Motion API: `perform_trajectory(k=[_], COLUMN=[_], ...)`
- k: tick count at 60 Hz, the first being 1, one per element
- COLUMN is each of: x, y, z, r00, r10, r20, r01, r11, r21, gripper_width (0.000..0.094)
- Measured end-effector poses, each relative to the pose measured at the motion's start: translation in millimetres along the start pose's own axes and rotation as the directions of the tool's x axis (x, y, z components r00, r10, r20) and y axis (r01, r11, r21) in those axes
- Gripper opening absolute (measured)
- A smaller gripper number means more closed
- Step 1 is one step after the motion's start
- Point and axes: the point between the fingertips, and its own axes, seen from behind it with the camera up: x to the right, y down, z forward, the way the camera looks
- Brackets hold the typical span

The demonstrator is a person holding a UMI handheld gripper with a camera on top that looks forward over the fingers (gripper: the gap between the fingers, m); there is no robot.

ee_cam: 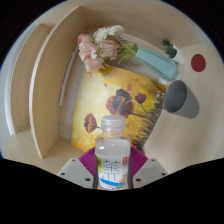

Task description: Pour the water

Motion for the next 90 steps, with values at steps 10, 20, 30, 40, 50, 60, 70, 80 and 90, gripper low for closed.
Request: perform_trajectory(k=[10,20,30,40,50,60,70,80,90], x=[5,27,53,63,52,6,-34,-34,21], y=[-50,-87,-119,-116,-107,-110,-161,-218,-256], z=[11,19,20,30,32,19,-10,-32,-38], r00=[0.915,0.758,0.589,0.505,0.588,0.950,0.922,0.646,0.391], r10=[0.398,0.642,0.785,0.844,0.795,0.310,-0.385,-0.747,-0.886], r20=[0.061,0.117,0.189,0.178,0.150,0.043,-0.047,-0.158,-0.251], r01=[-0.401,-0.652,-0.808,-0.863,-0.809,-0.312,0.388,0.763,0.916], r11=[0.916,0.753,0.568,0.488,0.577,0.947,0.914,0.637,0.400], r21=[0.035,0.091,0.157,0.132,0.114,0.079,0.116,0.110,0.016], gripper_width=[0.0397,0.0398,0.0396,0.0396,0.0397,0.0397,0.0399,0.0411,0.0411])
